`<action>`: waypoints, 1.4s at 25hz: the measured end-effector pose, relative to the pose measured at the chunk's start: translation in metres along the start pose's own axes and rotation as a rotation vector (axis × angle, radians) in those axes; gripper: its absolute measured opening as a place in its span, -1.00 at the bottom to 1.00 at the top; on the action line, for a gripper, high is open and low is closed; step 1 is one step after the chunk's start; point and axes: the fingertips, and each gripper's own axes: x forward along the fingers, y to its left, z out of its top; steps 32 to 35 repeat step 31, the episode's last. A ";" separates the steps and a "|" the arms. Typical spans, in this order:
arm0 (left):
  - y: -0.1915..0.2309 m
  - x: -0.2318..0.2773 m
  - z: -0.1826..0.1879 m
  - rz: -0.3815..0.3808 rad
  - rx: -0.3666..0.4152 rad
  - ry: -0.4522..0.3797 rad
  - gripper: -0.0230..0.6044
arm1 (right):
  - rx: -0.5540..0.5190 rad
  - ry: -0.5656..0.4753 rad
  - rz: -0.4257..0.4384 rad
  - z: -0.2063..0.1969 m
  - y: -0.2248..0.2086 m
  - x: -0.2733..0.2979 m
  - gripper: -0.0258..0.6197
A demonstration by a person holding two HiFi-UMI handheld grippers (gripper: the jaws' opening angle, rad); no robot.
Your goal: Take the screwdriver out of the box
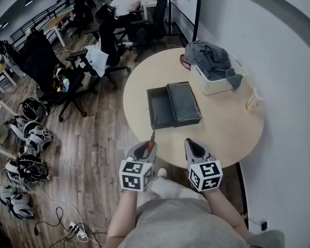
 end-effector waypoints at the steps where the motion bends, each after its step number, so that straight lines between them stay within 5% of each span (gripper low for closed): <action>1: -0.002 -0.001 -0.001 -0.003 0.000 -0.002 -0.65 | 0.000 0.000 0.002 0.000 0.001 -0.002 -0.92; 35: -0.018 0.003 -0.004 -0.033 -0.004 -0.009 -0.65 | -0.013 0.025 -0.008 -0.005 0.007 -0.009 -0.92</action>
